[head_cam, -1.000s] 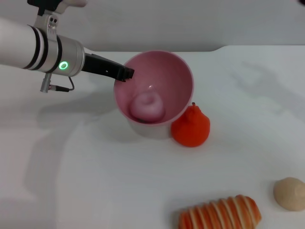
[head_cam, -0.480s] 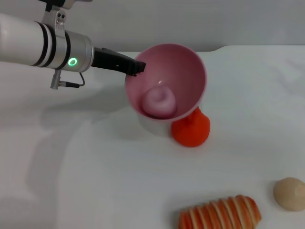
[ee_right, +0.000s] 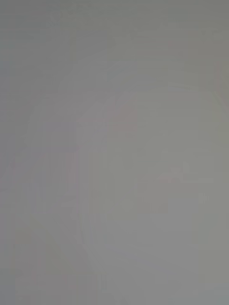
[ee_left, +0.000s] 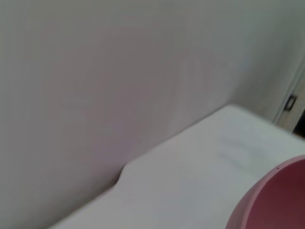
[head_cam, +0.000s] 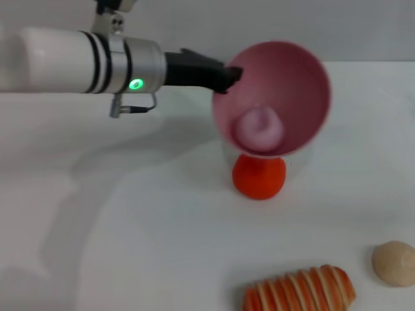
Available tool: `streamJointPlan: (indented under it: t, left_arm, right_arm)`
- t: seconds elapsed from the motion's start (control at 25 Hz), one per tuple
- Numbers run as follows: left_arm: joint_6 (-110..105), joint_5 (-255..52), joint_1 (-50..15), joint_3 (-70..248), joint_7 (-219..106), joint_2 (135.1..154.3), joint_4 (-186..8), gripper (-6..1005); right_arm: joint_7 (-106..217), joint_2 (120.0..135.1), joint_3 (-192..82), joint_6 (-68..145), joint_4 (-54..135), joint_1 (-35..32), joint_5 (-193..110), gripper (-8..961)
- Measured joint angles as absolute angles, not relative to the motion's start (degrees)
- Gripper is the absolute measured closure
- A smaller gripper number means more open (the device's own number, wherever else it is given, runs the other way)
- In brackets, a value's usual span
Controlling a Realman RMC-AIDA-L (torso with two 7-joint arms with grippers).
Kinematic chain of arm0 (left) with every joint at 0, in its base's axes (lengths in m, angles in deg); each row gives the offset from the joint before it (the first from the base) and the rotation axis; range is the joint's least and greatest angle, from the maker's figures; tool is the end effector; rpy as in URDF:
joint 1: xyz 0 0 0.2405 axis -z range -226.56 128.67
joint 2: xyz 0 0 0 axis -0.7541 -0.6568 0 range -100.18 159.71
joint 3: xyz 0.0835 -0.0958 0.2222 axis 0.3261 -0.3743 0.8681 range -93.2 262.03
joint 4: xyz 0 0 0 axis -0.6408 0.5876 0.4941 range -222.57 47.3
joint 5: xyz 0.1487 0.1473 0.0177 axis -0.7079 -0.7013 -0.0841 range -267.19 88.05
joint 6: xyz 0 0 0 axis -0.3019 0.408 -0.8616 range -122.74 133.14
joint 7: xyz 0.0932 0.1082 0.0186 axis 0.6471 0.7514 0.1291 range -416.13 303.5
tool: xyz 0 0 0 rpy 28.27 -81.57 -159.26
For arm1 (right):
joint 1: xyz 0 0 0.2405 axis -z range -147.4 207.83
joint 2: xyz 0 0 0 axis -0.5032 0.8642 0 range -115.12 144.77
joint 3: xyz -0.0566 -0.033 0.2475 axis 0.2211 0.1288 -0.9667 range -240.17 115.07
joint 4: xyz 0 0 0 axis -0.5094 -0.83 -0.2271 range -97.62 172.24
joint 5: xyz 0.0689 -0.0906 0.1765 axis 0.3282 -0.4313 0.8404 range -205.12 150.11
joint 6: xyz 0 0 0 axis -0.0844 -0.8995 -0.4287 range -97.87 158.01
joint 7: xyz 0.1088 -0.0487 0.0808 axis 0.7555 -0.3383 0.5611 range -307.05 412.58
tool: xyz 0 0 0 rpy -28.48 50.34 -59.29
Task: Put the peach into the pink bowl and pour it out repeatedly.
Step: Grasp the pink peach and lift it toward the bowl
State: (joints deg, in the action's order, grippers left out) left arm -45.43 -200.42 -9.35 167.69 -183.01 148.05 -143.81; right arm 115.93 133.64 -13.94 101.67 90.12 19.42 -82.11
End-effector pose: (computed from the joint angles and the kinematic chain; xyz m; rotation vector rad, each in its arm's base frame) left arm -0.1295 0.4174 -0.0433 -2.5714 -0.7595 -0.3881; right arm 0.2890 0.3220 0.1455 -1.7001 0.3450 1.0670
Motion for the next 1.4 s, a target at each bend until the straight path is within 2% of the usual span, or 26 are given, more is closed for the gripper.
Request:
streamJointPlan:
  t: [0.36,0.96,1.4]
  left_arm:
    - [-26.7,-187.4,-14.1,183.9,-169.1,148.21,-149.1,953]
    - [14.9,-189.3,-25.5,212.1,-157.3,148.09,-163.2,953]
    - [35.5,-202.8,-27.6,224.1,-157.4,148.21,-161.8,953]
  right_arm:
    - [115.1,133.81,-18.6,104.4,88.0,22.4,-82.0,402]
    - [115.5,133.92,-22.1,106.8,87.7,23.8,-81.9,403]
    - [115.6,133.9,-21.5,107.3,86.5,23.0,-81.9,404]
